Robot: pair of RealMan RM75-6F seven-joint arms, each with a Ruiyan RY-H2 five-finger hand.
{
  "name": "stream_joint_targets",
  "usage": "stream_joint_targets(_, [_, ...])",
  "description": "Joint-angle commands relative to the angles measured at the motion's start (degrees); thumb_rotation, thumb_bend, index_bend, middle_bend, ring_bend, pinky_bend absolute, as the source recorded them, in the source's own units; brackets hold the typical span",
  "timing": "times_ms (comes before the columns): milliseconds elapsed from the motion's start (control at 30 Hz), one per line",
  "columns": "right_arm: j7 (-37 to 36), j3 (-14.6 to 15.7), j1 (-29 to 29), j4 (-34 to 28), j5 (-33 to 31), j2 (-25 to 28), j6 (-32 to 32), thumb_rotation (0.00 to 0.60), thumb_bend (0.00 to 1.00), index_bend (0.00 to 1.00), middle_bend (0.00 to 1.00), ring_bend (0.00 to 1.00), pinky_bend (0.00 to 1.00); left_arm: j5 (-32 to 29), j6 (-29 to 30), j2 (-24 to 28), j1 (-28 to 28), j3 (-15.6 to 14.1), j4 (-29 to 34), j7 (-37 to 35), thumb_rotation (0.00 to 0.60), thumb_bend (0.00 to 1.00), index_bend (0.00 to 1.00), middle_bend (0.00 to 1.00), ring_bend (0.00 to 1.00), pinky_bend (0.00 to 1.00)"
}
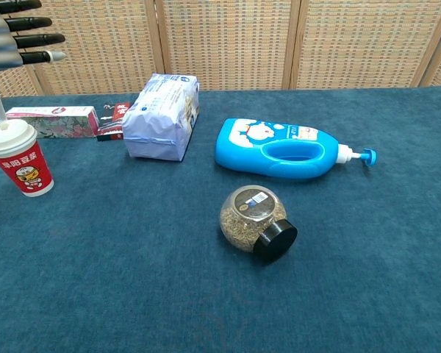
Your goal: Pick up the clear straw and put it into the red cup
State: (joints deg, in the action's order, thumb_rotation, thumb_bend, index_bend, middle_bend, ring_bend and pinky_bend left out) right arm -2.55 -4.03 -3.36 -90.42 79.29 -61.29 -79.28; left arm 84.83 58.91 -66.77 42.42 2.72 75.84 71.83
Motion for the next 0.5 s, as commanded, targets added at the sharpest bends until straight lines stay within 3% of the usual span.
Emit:
stream_joint_targets(33, [0.1, 0.0, 0.0, -0.1, 0.1, 0.0, 0.0, 0.6, 0.0, 0.0, 0.0, 0.0, 0.0, 0.3, 1.4, 1.7, -0.7, 0.4, 1.4, -2.0, 0.6, 0.08, 0.0, 0.0, 0.0, 0.0])
stream_joint_targets(167, [0.5, 0.2, 0.1, -0.4, 0.4, 0.0, -0.3, 0.6, 0.0, 0.0, 0.0, 0.0, 0.0, -2.1, 5.7, 4.2, -3.3, 2.5, 5.2, -9.5, 0.6, 0.07, 0.0, 0.0, 0.0, 0.0])
stream_joint_targets(300, [0.7, 0.3, 0.3, -0.7, 0.9, 0.1, -0.8, 0.6, 0.0, 0.0, 0.0, 0.0, 0.0, -9.3, 8.7, 6.4, -7.9, 5.4, 12.3, -26.2, 0.6, 0.07, 0.0, 0.0, 0.0, 0.0])
stream_joint_targets(500, [0.9, 0.4, 0.4, -0.8, 1.3, 0.1, -1.3, 0.6, 0.0, 0.0, 0.0, 0.0, 0.0, -14.0, 10.4, 9.6, -15.0, 5.2, 20.0, -46.6, 0.6, 0.05, 0.0, 0.0, 0.0, 0.0])
